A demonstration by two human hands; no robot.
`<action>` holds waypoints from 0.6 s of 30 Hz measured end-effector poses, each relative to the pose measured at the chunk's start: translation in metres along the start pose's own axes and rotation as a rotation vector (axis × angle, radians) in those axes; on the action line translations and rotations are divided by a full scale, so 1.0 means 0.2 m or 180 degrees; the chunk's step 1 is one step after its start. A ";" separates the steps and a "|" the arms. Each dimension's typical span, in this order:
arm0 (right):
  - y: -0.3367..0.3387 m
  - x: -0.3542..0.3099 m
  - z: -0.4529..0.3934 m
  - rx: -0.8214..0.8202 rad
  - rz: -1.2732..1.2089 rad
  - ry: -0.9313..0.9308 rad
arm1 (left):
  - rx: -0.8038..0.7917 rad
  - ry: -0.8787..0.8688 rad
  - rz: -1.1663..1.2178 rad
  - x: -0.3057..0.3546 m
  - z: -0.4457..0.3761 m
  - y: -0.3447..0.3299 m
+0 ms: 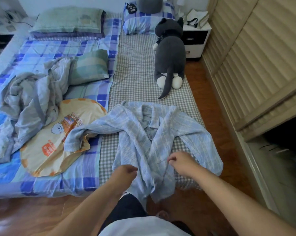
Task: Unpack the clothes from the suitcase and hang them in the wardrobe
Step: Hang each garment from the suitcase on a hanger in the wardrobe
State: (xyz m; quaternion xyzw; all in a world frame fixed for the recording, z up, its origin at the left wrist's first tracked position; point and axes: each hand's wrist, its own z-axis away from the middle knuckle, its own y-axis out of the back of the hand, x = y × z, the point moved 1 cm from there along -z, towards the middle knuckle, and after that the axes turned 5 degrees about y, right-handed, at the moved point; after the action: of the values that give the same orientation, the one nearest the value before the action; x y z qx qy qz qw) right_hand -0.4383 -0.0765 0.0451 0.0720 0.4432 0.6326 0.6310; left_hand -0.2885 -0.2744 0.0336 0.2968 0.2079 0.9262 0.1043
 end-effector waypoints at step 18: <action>-0.21 -0.29 -1.50 0.0320 -0.2067 -0.1398 | -0.0187 0.0121 0.0209 0.14 -1.17 0.69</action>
State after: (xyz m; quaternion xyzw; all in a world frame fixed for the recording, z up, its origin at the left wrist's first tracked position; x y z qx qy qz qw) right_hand -0.5915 -0.2751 -0.1339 0.0925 0.3277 0.3473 0.8738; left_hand -0.4590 -0.4648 -0.0622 0.2827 0.1727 0.9402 0.0785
